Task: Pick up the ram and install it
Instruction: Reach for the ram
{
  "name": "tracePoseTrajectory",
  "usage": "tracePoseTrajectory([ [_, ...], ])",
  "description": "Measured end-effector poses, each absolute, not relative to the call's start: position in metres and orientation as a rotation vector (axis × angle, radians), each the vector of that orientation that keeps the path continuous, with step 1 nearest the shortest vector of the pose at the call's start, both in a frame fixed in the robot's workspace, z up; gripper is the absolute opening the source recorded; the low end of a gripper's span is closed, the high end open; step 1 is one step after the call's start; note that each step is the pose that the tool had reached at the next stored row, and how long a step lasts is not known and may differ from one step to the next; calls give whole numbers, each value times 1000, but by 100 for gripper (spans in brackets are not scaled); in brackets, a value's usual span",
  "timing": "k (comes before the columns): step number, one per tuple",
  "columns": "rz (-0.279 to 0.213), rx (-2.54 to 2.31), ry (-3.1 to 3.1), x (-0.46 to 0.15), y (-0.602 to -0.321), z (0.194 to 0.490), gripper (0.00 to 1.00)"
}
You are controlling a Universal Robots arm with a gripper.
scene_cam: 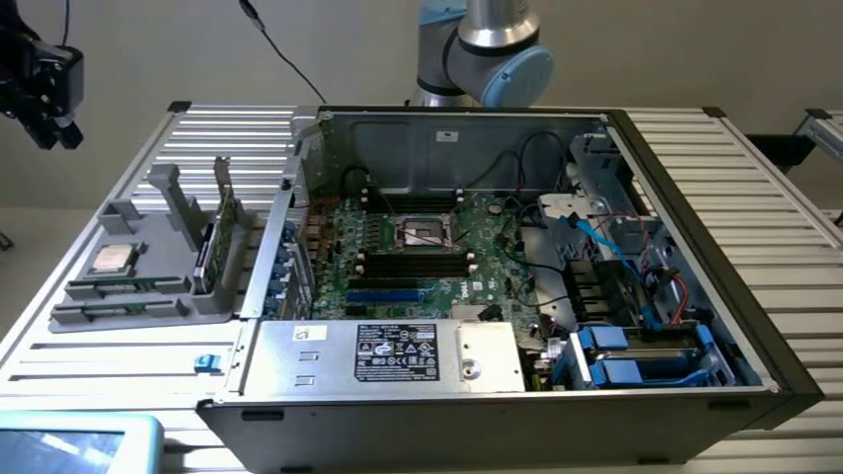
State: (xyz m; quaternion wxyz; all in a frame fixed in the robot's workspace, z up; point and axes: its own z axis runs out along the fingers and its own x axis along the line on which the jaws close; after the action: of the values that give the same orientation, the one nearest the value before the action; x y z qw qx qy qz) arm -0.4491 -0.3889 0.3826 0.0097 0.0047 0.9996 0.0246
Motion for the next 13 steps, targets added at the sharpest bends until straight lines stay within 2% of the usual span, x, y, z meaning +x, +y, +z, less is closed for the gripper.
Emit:
tracePoseTrajectory([
  [13,80,-353,3107,-449,-389,383,30],
])
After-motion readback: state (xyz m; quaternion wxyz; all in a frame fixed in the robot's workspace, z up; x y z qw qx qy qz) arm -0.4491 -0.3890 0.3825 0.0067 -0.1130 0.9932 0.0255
